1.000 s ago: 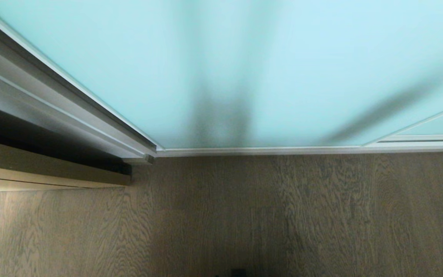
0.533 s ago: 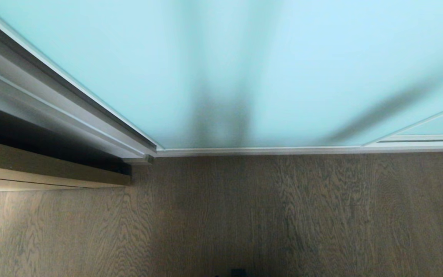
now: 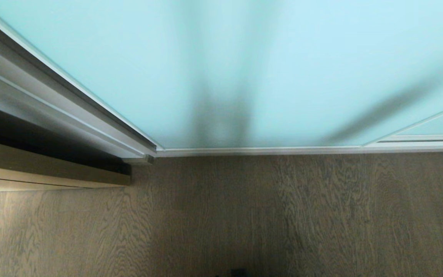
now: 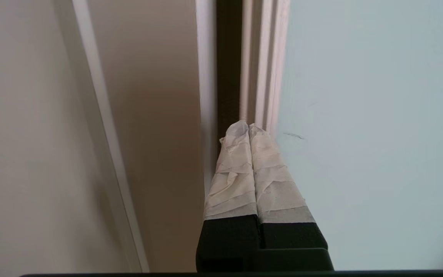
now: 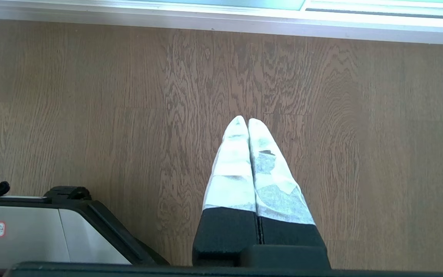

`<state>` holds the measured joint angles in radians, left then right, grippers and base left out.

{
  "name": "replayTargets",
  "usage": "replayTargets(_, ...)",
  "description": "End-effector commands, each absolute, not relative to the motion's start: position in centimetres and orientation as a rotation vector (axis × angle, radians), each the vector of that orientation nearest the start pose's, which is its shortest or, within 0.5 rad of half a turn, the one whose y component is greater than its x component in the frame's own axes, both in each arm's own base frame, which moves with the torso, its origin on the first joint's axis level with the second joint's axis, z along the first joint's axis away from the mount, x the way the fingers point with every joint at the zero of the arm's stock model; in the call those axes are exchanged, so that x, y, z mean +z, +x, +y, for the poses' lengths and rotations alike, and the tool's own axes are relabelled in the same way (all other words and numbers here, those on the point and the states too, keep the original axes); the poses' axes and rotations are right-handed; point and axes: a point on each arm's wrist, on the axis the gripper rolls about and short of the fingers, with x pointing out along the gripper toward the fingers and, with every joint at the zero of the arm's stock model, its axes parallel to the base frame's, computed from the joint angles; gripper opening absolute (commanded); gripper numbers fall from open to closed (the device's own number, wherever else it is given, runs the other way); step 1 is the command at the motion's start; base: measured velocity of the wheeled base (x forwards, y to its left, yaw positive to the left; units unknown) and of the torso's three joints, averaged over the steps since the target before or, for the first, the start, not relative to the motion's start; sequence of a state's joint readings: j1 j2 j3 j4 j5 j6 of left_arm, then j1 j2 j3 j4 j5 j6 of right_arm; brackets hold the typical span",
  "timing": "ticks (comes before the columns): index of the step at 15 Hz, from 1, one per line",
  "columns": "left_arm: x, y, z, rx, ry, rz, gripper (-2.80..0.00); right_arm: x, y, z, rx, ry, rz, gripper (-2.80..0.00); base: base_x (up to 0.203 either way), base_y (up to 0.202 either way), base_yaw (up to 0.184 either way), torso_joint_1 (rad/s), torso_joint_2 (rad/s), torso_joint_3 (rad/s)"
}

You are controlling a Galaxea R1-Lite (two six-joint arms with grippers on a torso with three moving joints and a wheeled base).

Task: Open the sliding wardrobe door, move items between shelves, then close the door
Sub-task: Open the door

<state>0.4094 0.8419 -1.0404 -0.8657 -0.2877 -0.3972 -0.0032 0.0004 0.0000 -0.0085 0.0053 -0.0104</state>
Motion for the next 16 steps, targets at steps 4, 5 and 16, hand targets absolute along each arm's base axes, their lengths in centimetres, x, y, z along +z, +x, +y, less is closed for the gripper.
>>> replayTargets(4, 42.6, 3.1, 0.6, -0.065, -0.038, -0.901, -2.8, 7.6, -2.3, 0.0, 0.003, -0.011, -0.008, -2.8, 0.0, 0.0, 0.0, 0.0, 0.0, 0.0)
replayTargets(5, 42.6, 3.3, 0.7, -0.066, -0.043, -0.896, -2.8, 7.6, -2.3, 0.0, 0.003, -0.011, -0.008, -2.8, 0.0, 0.0, 0.0, 0.0, 0.0, 0.0)
replayTargets(16, 43.0, 6.3, 1.5, -0.176, -0.158, -0.748, -2.8, 7.6, -2.3, 0.0, 0.003, -0.011, -0.008, -2.8, 0.0, 0.0, 0.0, 0.0, 0.0, 0.0)
